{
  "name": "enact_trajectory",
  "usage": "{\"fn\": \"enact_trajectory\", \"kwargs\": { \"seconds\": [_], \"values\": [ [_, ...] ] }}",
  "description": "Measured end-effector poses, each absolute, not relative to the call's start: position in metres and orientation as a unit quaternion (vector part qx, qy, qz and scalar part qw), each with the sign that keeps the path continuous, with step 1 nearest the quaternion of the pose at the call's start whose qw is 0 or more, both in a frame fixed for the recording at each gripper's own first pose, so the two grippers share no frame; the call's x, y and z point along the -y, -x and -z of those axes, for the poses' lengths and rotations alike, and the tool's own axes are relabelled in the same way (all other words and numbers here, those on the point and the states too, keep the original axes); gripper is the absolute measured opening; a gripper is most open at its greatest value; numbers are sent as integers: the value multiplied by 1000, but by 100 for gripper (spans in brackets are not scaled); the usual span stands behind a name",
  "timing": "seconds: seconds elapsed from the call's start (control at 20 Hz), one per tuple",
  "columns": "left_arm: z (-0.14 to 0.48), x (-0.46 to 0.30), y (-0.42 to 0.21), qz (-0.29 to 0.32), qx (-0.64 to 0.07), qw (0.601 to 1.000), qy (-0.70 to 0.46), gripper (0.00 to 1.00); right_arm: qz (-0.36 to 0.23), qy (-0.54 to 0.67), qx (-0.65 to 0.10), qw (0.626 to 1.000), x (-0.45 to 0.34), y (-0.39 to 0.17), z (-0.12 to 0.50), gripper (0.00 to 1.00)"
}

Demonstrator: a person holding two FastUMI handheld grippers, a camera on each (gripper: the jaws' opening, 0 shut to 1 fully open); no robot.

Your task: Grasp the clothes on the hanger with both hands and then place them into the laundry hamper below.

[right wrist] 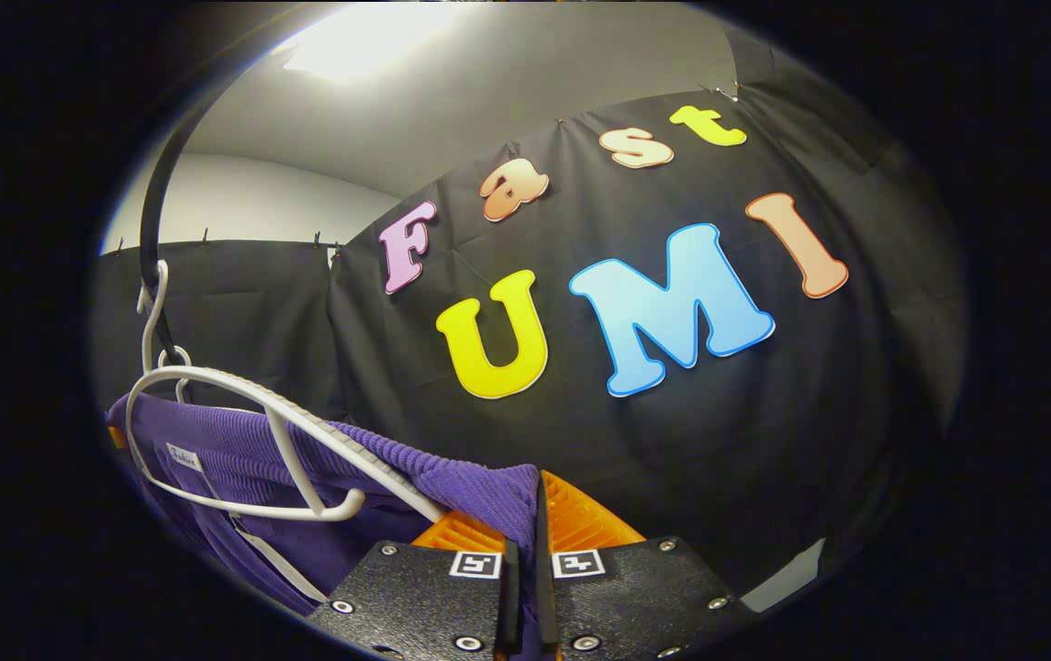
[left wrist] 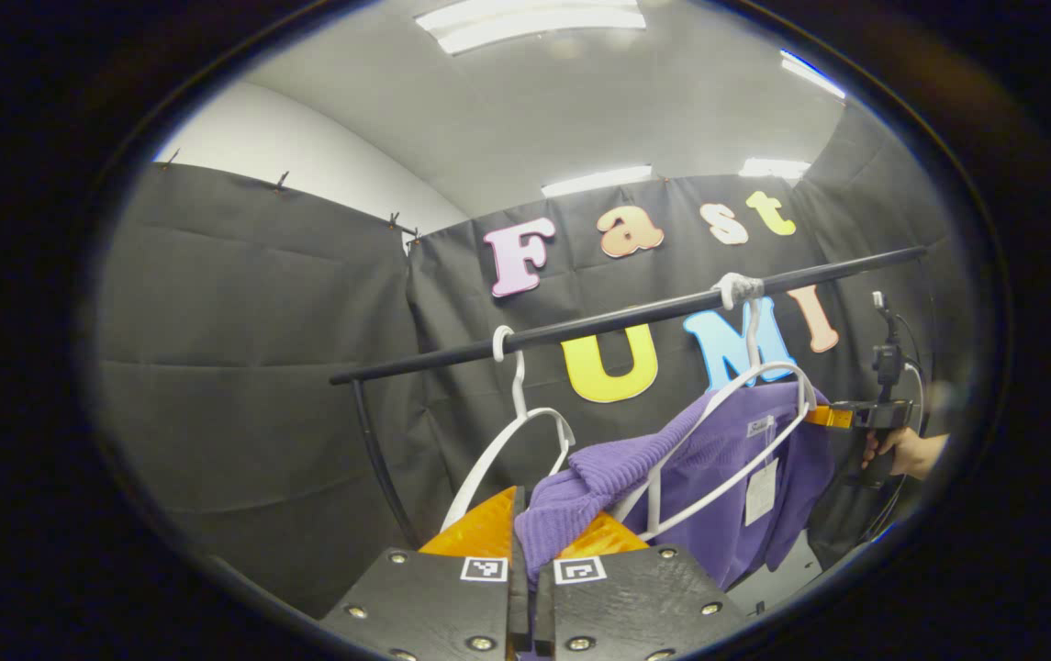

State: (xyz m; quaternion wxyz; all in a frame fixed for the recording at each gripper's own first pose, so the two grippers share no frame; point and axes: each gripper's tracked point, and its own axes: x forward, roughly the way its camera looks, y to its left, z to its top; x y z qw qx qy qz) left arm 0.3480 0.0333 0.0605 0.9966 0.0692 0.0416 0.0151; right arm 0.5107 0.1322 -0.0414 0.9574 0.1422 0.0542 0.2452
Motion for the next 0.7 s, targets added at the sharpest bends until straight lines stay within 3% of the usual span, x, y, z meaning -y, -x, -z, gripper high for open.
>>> {"fn": "enact_trajectory", "kwargs": {
  "seconds": [0.05,0.1,0.2,0.25,0.35,0.4,0.45,0.7],
  "values": [
    [-59,-35,-346,-16,-42,996,-71,8,-247,-135,-56,958,-134,-509,44,6],
    [-56,-36,-345,-15,-49,996,-69,3,-247,-131,-68,958,-136,-510,52,6],
    [-41,-35,-342,-14,-69,996,-53,3,-246,-132,-103,955,-140,-506,77,6],
    [-35,-39,-339,-19,-74,996,-49,8,-246,-132,-114,954,-143,-501,87,5],
    [-17,-46,-329,-25,-93,994,-49,4,-244,-122,-127,954,-145,-490,106,6],
    [-11,-48,-324,-30,-100,993,-50,8,-245,-117,-133,953,-147,-486,113,6],
    [-6,-49,-316,-34,-104,993,-50,3,-245,-114,-140,953,-147,-481,120,6],
    [11,-51,-304,-47,-113,992,-42,4,-248,-94,-150,952,-147,-454,133,6]
  ]
}}
